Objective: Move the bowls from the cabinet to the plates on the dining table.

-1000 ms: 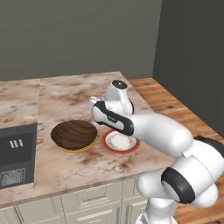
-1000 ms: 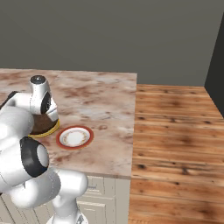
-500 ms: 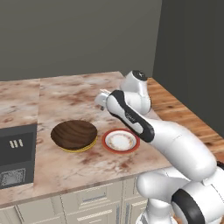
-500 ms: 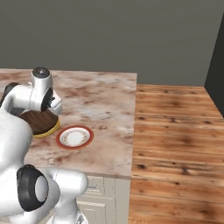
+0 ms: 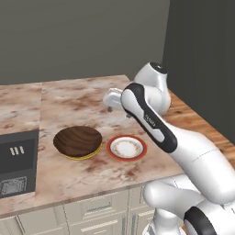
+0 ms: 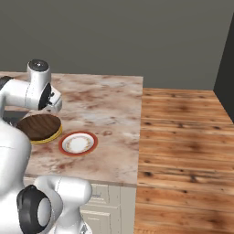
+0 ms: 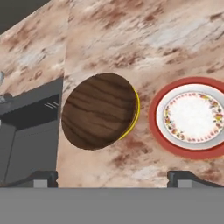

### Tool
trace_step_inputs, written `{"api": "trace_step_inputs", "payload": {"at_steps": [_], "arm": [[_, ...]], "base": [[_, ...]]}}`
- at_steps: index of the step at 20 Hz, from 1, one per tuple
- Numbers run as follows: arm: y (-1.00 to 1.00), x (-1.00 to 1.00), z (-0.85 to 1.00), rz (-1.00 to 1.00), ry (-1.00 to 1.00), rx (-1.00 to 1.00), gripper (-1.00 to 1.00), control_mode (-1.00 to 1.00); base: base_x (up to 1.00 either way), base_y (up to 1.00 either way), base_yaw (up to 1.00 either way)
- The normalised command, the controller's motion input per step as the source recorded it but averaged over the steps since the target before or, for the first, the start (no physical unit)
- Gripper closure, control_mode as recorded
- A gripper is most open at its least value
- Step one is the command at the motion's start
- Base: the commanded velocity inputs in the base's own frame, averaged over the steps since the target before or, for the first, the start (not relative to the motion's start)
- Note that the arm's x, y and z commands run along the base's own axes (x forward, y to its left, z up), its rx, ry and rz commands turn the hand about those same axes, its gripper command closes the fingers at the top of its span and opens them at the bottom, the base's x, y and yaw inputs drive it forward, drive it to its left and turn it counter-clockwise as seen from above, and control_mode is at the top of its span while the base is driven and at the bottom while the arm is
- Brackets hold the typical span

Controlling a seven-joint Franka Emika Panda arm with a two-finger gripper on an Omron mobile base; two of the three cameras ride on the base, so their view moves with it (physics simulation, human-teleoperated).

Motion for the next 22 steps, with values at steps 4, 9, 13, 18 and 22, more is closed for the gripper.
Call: {"api": "trace_step_inputs", "payload": {"at_steps": [4, 9, 13, 18, 22], "arm": [[-0.23, -0.48, 0.53, 0.14, 0.0, -0.14, -1.0, -1.0], [-0.42, -0.75, 0.24, 0.02, 0.0, -0.1, -1.0, -1.0], [-0.6, -0.54, 0.01, 0.0, 0.0, -0.07, -1.0, -1.0], [-0.58, -0.34, -0.01, 0.01, 0.0, -0.05, -1.0, -1.0], [-0.55, -0.08, -0.13, 0.04, 0.0, -0.05, -1.0, -1.0]], "base": [[0.0, 0.0, 0.0], [0.0, 0.0, 0.0], [0.0, 0.0, 0.0], [0.0, 0.0, 0.0], [0.0, 0.0, 0.0]]}}
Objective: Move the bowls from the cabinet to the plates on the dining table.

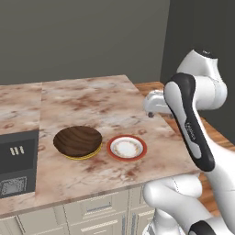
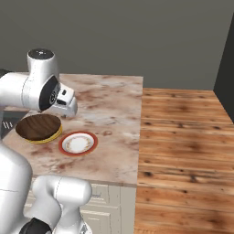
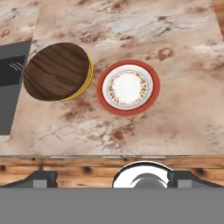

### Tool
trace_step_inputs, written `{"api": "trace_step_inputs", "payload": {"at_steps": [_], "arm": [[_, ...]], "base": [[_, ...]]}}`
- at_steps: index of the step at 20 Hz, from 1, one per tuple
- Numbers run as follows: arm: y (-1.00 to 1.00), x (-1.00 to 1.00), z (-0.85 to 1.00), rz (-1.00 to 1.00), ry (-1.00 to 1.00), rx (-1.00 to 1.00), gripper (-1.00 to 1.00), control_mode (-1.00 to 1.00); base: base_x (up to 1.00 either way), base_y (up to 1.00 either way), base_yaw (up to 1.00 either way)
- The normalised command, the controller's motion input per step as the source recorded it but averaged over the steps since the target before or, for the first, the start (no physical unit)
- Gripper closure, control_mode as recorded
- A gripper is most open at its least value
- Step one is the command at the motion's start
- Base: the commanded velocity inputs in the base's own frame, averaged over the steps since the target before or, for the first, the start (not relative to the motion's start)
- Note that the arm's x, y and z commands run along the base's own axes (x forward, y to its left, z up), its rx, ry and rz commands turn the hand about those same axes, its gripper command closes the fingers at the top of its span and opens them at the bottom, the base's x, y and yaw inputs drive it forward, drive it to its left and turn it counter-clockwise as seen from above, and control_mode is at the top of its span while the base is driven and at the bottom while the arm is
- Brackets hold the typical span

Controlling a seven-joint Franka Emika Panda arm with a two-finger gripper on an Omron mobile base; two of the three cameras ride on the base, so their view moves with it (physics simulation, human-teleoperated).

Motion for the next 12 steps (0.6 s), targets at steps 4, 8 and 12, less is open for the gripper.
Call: {"api": "trace_step_inputs", "payload": {"at_steps": [4, 8, 12], "arm": [[-0.44, -0.04, -0.18, 0.07, -0.01, -0.04, -1.0, -1.0], [-0.22, 0.0, -0.2, 0.09, -0.02, -0.07, -1.0, -1.0], [-0.03, -0.06, -0.17, 0.09, -0.04, -0.08, -1.0, -1.0]], "base": [[0.0, 0.0, 0.0], [0.0, 0.0, 0.0], [0.0, 0.0, 0.0]]}}
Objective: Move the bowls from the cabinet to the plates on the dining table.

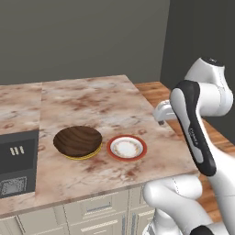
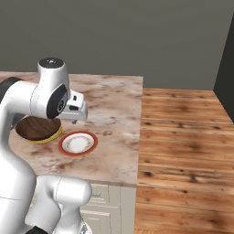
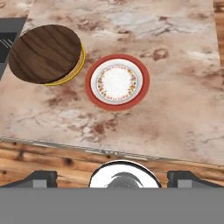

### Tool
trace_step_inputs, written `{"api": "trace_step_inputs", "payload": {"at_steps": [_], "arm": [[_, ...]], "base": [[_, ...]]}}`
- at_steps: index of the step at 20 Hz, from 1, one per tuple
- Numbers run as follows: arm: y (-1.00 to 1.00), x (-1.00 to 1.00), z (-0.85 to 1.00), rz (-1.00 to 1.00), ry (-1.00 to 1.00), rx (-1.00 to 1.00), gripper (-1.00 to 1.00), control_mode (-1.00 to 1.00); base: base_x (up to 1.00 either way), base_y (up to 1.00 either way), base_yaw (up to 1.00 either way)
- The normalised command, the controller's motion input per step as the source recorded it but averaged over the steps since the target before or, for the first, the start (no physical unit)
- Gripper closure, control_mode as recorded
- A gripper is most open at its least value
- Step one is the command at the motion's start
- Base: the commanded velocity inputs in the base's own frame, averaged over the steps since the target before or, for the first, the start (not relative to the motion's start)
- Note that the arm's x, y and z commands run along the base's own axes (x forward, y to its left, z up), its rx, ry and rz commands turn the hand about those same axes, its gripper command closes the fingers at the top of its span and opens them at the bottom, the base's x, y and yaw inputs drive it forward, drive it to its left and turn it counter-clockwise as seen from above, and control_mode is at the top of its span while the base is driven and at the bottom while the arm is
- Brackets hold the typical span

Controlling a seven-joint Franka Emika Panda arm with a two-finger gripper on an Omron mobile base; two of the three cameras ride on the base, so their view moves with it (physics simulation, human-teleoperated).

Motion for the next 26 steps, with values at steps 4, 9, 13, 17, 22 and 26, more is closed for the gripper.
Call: {"api": "trace_step_inputs", "payload": {"at_steps": [4, 9, 13, 17, 22, 26], "arm": [[0.0, -0.09, -0.04, 0.06, -0.04, -0.04, -1.0, -1.0], [0.0, 0.0, 0.0, 0.0, 0.0, 0.0, -1.0, -1.0], [0.0, -0.11, 0.0, 0.0, 0.0, 0.0, -1.0, -1.0], [0.0, -0.06, 0.0, 0.0, 0.0, 0.0, -1.0, 1.0], [0.0, 0.0, 0.0, 0.0, 0.0, 0.0, -1.0, 1.0], [0.0, 0.0, 0.0, 0.0, 0.0, 0.0, -1.0, 1.0]], "base": [[0.0, 0.0, 0.0], [0.0, 0.0, 0.0], [0.0, 0.0, 0.0], [-0.15, 0.0, 0.0], [-0.73, -0.07, 0.0], [-0.92, -0.19, 0.0]]}}
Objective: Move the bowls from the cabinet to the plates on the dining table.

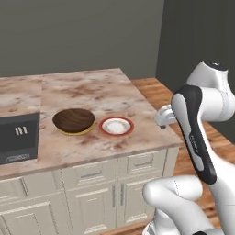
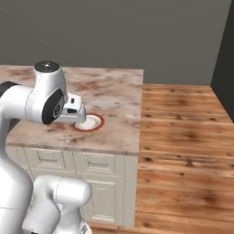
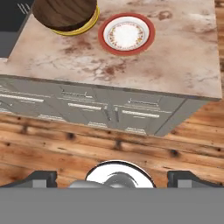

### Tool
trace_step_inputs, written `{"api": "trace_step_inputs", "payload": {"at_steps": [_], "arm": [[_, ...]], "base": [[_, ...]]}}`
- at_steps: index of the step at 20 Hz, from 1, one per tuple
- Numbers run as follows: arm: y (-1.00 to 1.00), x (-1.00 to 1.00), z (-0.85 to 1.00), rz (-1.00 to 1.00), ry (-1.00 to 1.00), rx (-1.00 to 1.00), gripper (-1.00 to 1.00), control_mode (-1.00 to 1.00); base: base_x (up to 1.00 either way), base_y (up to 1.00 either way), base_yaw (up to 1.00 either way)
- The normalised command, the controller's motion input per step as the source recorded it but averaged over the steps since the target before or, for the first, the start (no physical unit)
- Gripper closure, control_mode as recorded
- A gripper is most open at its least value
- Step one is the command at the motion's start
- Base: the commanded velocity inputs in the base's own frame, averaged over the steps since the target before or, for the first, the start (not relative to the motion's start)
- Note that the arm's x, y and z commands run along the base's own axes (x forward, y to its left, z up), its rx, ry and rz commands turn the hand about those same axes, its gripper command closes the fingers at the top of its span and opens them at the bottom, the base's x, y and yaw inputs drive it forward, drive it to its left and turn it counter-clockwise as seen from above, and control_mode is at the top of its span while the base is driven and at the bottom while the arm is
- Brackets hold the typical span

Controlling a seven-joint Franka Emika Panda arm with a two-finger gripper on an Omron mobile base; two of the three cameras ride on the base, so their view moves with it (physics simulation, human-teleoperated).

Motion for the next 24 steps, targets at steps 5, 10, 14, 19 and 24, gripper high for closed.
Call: {"api": "trace_step_inputs", "payload": {"at_steps": [5, 10, 14, 19, 24], "arm": [[0.0, 0.0, 0.0, 0.0, 0.0, 0.0, -1.0, 1.0], [0.0, 0.0, 0.0, 0.0, 0.0, 0.0, -1.0, 1.0], [0.0, 0.0, 0.0, 0.0, 0.0, 0.0, -1.0, 1.0], [0.0, 0.0, 0.0, 0.0, 0.0, 0.0, -1.0, 1.0], [0.0, 0.0, 0.0, 0.0, 0.0, 0.0, -1.0, 1.0]], "base": [[-0.45, -0.4, -0.2], [-0.15, -0.43, -0.48], [-0.02, -0.41, -0.51], [0.0, -0.58, -0.56], [-0.07, -0.57, -0.59]]}}
